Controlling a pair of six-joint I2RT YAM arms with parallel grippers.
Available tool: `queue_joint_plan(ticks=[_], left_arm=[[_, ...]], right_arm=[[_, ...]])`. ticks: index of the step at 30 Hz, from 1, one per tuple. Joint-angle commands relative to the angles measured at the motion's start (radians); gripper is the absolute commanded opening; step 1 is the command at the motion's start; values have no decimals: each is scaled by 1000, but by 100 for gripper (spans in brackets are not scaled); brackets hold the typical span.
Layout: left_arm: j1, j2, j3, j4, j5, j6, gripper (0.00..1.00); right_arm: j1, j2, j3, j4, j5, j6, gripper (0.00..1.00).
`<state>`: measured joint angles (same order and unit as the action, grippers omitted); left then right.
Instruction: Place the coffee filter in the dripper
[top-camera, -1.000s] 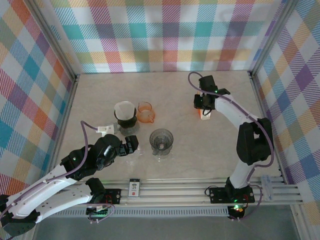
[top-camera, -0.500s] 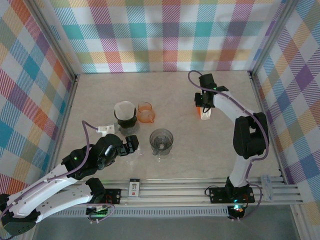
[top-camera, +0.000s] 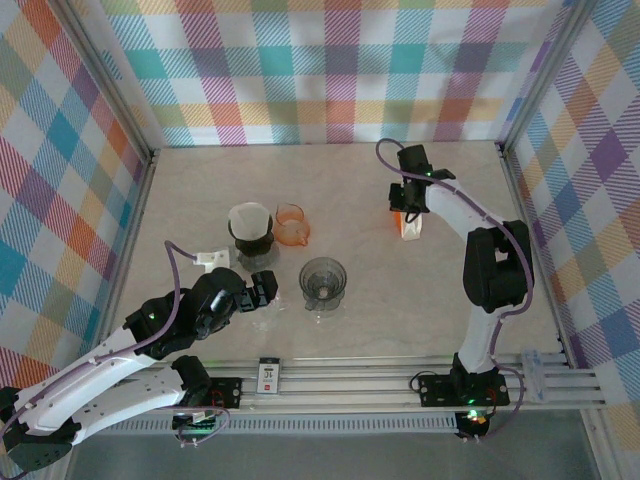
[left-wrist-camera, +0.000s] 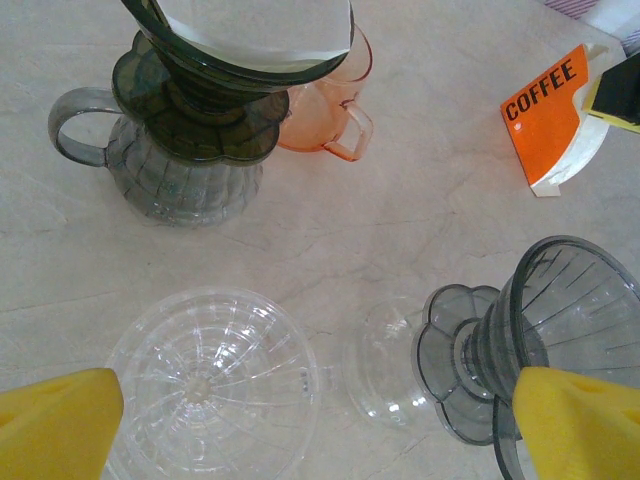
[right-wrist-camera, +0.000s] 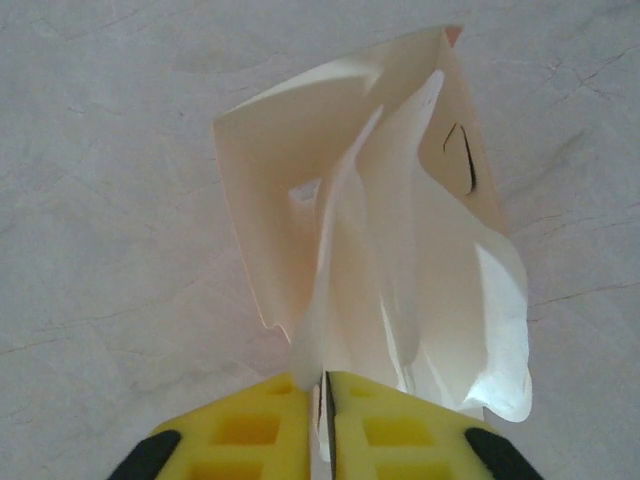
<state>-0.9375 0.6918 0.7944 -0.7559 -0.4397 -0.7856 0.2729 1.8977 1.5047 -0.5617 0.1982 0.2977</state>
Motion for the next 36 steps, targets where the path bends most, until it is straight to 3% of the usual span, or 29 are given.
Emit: queue_joint_plan(ticks=[1,7,19,28,36], left_arm=[[-7,-3,-11,10,-26,-2,100],[-7,-3,-16,12,-25,-3,100],[-7,-10,-15,12,-28,-9,100],[-7,-3,1,10,-27,-6,100],[-6,16,10,12,-13,-3,100]], right_arm=[[-8,15,30,-7,2,-13,11],[-8,7,31,-10,-9,-20,0],[-3,-135,-57,-29,-97,14,0],[46,-399,-211,-61,-151,51,0],[216,-704,-280,-198,-203,61,0]])
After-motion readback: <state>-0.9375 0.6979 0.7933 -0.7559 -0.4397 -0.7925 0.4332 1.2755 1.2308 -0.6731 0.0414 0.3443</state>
